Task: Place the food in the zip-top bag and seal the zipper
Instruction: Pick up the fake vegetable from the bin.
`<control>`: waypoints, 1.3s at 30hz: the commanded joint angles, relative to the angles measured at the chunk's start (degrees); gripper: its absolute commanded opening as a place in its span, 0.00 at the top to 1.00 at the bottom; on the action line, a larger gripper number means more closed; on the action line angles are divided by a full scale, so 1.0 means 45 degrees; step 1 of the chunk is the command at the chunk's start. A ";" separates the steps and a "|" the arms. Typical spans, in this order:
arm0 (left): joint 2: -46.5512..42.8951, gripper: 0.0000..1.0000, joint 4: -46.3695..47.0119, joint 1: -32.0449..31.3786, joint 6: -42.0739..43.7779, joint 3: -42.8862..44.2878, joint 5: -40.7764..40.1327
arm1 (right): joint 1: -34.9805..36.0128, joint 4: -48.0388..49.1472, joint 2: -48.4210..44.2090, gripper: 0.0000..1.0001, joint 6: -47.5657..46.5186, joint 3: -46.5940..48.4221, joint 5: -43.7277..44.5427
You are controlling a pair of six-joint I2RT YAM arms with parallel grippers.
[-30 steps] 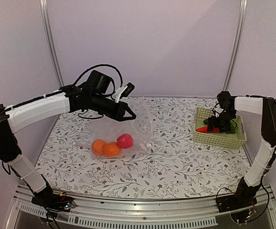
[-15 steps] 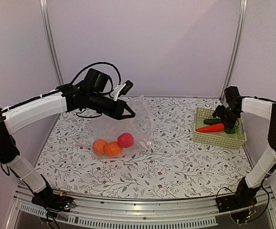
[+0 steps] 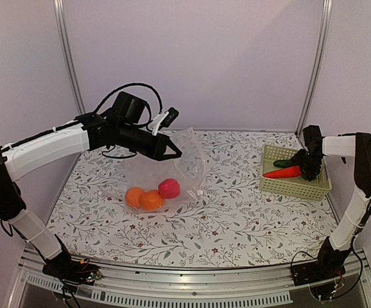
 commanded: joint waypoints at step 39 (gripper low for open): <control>-0.0526 1.00 0.0096 0.0085 -0.0238 0.0112 0.0798 | -0.0068 0.1345 -0.6175 0.60 -0.3440 -0.1223 0.0241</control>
